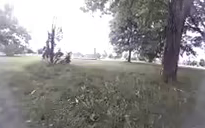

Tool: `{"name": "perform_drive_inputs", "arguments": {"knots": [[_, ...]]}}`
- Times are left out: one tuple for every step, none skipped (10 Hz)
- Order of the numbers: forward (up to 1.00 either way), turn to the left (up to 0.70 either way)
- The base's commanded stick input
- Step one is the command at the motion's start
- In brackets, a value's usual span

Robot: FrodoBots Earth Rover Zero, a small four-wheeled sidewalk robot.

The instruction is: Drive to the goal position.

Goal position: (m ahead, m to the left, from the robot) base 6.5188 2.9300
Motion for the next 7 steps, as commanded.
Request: {"name": "perform_drive_inputs", "arguments": {"knots": [[0.50, 0.00], [0.50, 0.00], [0.50, 0.00], [0.50, -0.12], [0.50, -0.50], [0.50, -0.50], [0.50, -0.50]]}}
